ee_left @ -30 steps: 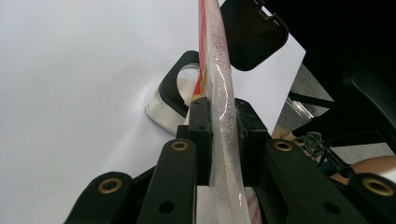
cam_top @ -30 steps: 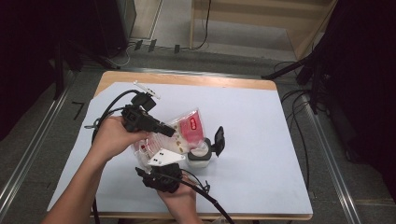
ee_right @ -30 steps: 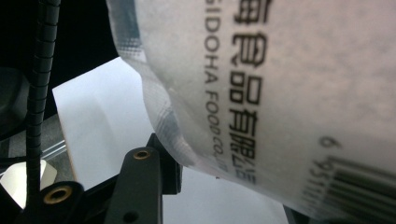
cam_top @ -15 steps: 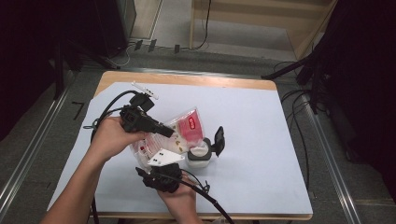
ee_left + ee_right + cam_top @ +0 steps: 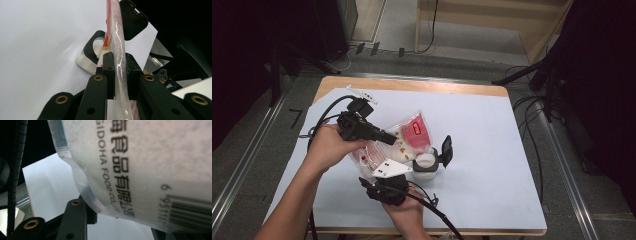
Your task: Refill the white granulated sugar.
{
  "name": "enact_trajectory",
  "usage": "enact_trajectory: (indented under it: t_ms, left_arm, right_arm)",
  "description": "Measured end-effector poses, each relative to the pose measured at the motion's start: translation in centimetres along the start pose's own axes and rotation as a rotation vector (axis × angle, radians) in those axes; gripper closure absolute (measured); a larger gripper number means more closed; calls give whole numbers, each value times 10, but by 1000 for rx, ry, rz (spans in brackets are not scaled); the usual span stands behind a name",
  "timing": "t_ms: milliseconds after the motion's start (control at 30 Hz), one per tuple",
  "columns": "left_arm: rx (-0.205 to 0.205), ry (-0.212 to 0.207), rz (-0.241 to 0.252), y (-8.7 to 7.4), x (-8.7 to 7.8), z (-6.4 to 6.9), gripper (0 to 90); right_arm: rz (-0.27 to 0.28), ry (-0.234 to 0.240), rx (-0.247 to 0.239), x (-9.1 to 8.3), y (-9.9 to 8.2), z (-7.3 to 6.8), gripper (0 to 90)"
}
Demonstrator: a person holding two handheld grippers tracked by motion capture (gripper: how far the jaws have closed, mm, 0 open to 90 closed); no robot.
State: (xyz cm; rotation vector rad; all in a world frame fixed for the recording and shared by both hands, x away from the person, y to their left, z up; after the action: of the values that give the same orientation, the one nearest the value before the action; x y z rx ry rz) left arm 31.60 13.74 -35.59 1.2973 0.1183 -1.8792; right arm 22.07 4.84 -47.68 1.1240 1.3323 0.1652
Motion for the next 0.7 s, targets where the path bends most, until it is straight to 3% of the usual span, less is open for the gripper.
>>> enact_trajectory:
  t_ms: [200, 700]
  left_arm:
    - [-6, -12, 20, -2, -4, -1, 829]
    - [6, 7, 36, -6, -12, -5, 835]
  right_arm:
    - [12, -10, 2, -1, 0, 2, 607]
    - [26, -17, 32, -1, -4, 11, 590]
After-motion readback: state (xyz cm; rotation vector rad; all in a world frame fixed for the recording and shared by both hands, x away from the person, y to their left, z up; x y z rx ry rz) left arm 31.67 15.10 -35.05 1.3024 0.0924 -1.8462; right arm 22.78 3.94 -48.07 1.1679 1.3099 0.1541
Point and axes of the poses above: each handheld gripper's, and its own axes: x roughly forward along the jaws, y roughly out of its top, z roughly to its right, the point moved 3 cm from there along x, roughly forward along the jaws, and after that the axes turned 15 degrees about -z, right-handed, at the moved point
